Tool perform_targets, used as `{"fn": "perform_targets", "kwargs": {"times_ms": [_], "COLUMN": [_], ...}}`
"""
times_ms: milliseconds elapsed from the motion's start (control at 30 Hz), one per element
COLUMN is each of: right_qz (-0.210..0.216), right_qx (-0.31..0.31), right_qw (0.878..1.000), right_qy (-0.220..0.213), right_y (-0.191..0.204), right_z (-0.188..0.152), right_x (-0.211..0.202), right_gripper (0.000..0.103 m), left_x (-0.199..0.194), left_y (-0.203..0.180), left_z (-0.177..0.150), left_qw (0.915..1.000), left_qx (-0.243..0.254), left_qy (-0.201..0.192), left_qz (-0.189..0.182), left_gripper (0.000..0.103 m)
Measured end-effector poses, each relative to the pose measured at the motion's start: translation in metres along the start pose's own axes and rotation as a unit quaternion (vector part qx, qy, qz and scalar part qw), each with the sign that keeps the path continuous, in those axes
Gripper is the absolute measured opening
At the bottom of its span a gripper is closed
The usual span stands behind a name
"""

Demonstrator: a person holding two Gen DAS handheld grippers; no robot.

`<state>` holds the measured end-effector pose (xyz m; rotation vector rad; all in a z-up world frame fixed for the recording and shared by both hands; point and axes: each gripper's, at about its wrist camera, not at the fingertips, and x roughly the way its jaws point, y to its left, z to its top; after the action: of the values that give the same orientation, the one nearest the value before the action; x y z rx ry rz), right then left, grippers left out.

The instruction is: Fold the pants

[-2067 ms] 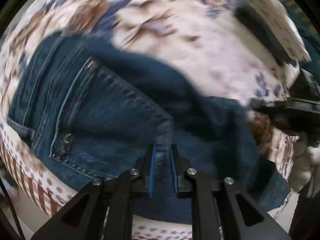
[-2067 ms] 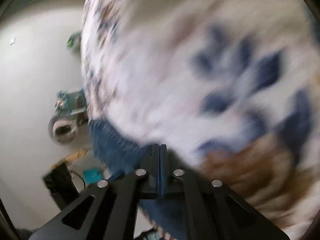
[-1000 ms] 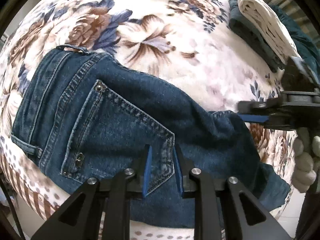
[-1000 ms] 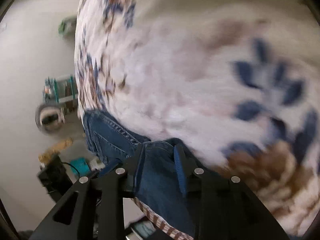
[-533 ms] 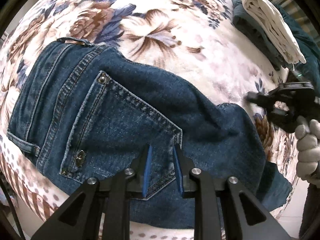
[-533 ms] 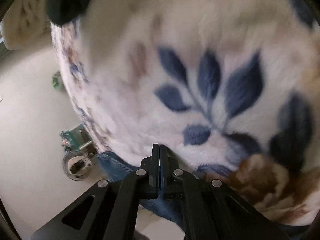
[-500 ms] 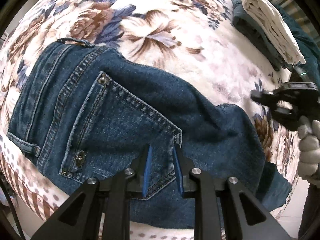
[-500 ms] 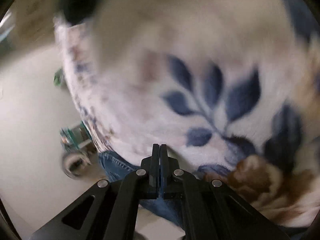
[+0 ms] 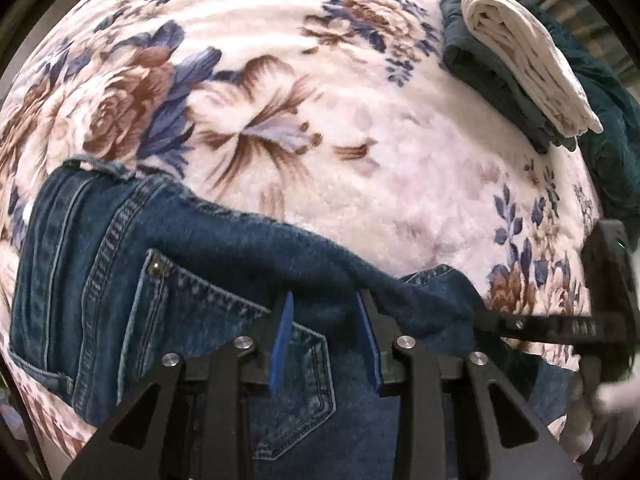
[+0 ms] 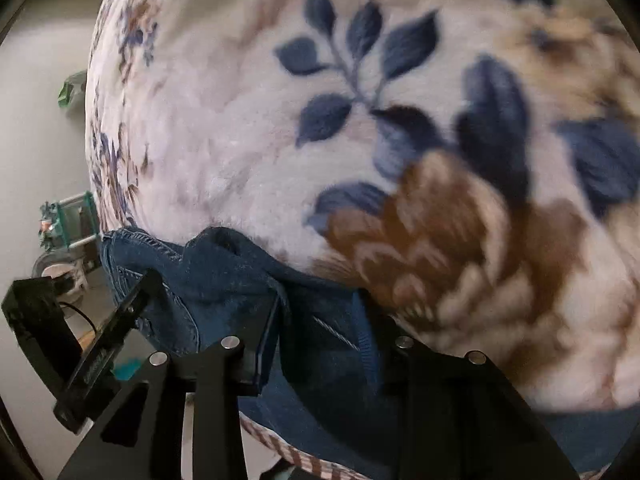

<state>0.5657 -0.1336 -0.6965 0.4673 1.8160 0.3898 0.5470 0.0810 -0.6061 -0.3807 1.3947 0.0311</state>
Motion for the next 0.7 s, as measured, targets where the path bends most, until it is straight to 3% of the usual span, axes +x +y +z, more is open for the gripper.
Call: {"fn": "perform_targets", "kwargs": {"times_ms": [100,133,200,267,300,333,367,467,600,700], "right_qz": [-0.041,-0.049,-0.077,-0.109,-0.127,-0.146,-0.151,-0.158,-0.101,-0.090], "right_qx": [-0.048,-0.063,-0.077,-0.098,-0.111,-0.121,-0.124,-0.078,0.043,0.049], "right_qw": [0.997,0.995,0.992,0.987,0.984,0.980,0.979,0.979,0.987,0.989], "right_qy": [-0.052,-0.062,-0.068,-0.059,-0.056,-0.058,-0.061,-0.101,-0.113,-0.110], "right_y": [0.025,0.032,0.033,0.033,0.028,0.021,0.010,0.002,-0.032,-0.030], "right_z": [-0.028,-0.038,-0.049,-0.058,-0.057,-0.054,-0.056,-0.046,-0.039,-0.041], "right_x": [-0.027,-0.033,-0.038,-0.032,-0.027,-0.023,-0.022,-0.013,-0.007,-0.014], "right_gripper": [0.042,0.050,0.063,0.063,0.061,0.039,0.026,0.019,0.019,0.024], "left_x": [-0.006,-0.006,-0.005,-0.001,0.001,0.003,0.005,0.007,0.008,0.002], "left_y": [-0.004,-0.004,-0.001,0.002,0.005,0.006,0.008,0.011,0.012,0.011], "left_z": [-0.001,-0.002,-0.003,-0.001,0.000,0.001,0.002,0.004,0.005,0.004], "left_qw": [0.9998,0.9996,0.9993,0.9989,0.9986,0.9984,0.9980,0.9965,0.9947,0.9939], "left_qx": [0.021,0.026,0.036,0.047,0.051,0.054,0.058,0.073,0.090,0.099], "left_qy": [-0.008,-0.007,-0.005,-0.001,0.002,0.004,0.006,0.009,0.013,0.014], "left_qz": [-0.003,-0.003,-0.005,-0.008,-0.012,-0.018,-0.024,-0.037,-0.048,-0.046], "left_gripper": [0.030,0.030,0.030,0.030,0.030,0.030,0.030,0.030,0.030,0.030]}}
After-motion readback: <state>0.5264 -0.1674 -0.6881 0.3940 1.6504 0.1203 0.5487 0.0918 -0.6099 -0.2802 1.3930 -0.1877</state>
